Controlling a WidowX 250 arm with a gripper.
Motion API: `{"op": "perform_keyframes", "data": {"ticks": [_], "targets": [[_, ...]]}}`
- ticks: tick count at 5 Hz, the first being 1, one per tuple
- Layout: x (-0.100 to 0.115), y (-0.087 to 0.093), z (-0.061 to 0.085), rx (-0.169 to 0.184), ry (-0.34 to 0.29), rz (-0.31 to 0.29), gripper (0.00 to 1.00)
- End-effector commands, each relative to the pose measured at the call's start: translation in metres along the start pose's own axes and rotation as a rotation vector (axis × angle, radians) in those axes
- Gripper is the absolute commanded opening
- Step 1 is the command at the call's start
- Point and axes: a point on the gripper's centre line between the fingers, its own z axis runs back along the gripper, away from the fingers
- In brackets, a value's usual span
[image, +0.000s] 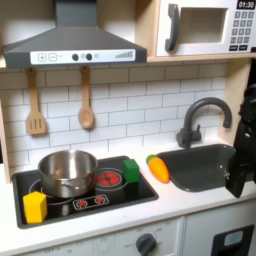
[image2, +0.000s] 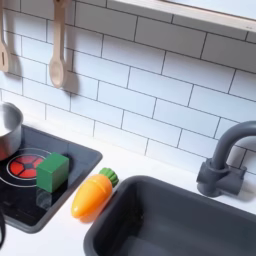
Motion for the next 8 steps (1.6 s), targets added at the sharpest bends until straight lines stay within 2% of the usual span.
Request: {"op": "perform_keyframes", "data": {"ticks": [1,2,4,8], "targets": [[0.000,0.000,0.000,0.000,0.000,0.000,1.00],[0.008,-0.001,-0.003,-0.017,-0.008,0.037,1.00],[0.023,0.004,-0.010,-0.003,-0.016,0.020,1.00],[0.074,0.005,-0.019,0.001,-0.058,-0.023,1.00]]}}
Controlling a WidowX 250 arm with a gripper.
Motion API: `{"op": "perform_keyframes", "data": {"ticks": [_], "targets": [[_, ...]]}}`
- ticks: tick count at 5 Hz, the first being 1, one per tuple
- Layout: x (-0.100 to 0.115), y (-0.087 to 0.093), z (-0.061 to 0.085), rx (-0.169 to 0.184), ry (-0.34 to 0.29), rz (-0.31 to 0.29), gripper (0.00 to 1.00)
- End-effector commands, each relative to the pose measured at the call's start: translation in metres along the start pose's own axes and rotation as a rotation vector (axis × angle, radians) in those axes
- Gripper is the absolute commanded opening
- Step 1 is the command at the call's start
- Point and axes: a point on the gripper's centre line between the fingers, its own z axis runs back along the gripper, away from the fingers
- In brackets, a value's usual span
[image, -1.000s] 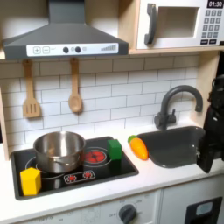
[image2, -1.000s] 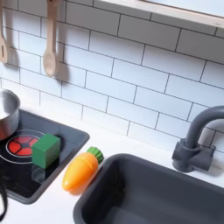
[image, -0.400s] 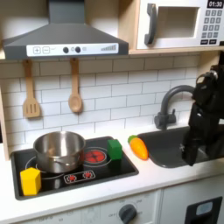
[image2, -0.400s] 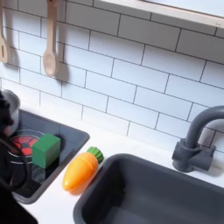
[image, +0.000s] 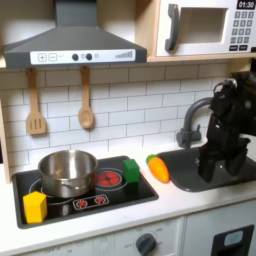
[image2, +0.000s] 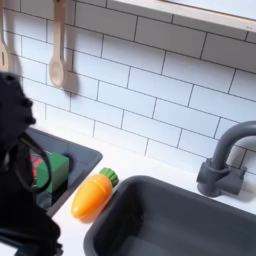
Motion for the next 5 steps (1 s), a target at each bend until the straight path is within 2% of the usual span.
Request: {"op": "perform_keyframes", "data": {"ticks": [1,4,5], "targets": [[0.025,-0.003,-0.006,0.000,-0.031,0.009,1.00],[0.065,-0.012,-0.015,0.010,-0.052,0.011,1.00],[0.079,-0.012,-0.018,0.034,-0.045,0.017,1.00]]}}
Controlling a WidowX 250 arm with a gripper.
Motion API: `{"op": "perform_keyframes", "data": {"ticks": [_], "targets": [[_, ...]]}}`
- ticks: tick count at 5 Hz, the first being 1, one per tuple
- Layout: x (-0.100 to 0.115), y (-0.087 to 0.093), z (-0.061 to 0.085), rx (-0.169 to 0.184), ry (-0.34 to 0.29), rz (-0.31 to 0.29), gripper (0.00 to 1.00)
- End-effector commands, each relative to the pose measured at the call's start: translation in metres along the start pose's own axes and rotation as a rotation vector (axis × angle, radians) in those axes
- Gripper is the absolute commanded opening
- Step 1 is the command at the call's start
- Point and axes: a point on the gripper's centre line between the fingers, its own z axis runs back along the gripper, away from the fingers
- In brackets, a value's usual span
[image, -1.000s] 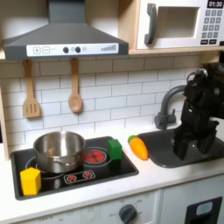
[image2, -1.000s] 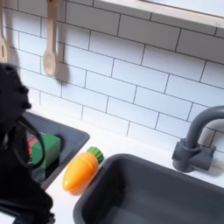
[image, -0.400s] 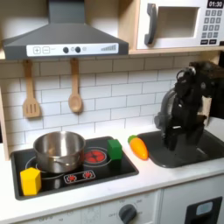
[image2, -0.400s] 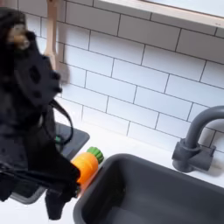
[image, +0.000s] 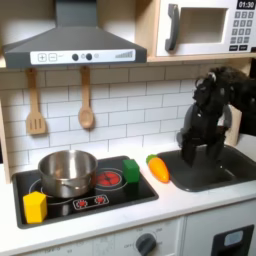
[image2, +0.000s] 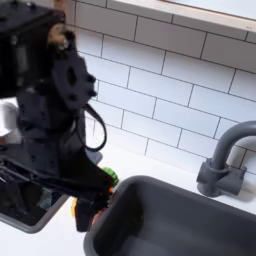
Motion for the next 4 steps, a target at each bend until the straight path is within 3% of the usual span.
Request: {"op": "perform_keyframes", "data": {"ticks": [1,4], "targets": [[0.025,0.001,-0.008,0.036,0.001,0.007,1.00],[0.062,-0.001,-0.037,0.033,0.018,-0.007,1.00]]}}
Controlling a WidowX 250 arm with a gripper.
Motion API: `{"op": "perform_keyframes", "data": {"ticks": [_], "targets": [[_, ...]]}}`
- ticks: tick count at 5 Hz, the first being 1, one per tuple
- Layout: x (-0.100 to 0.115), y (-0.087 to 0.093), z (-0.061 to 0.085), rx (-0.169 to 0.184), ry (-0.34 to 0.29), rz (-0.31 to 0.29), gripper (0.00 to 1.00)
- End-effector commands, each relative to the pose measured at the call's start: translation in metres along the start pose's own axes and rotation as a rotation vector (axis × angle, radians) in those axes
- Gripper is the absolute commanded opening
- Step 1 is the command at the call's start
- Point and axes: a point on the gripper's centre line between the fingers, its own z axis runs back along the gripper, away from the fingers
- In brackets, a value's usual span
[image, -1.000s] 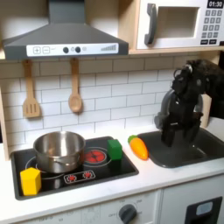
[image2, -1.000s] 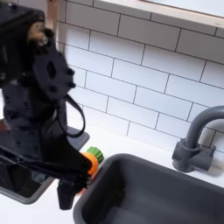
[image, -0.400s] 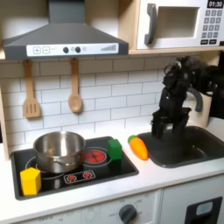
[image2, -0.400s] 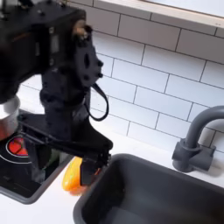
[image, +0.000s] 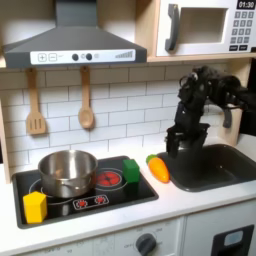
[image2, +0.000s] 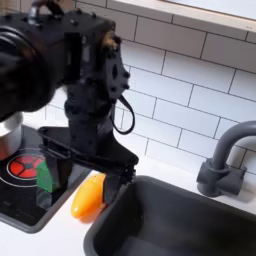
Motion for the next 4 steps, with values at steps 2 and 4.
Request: {"op": "perform_keyframes", "data": {"ticks": [2,4], "targets": [[0.042,0.006,-0.021,0.009,0.008,0.028,1.00],[0.057,0.009,-0.050,-0.006,0.046,-0.005,1.00]]}}
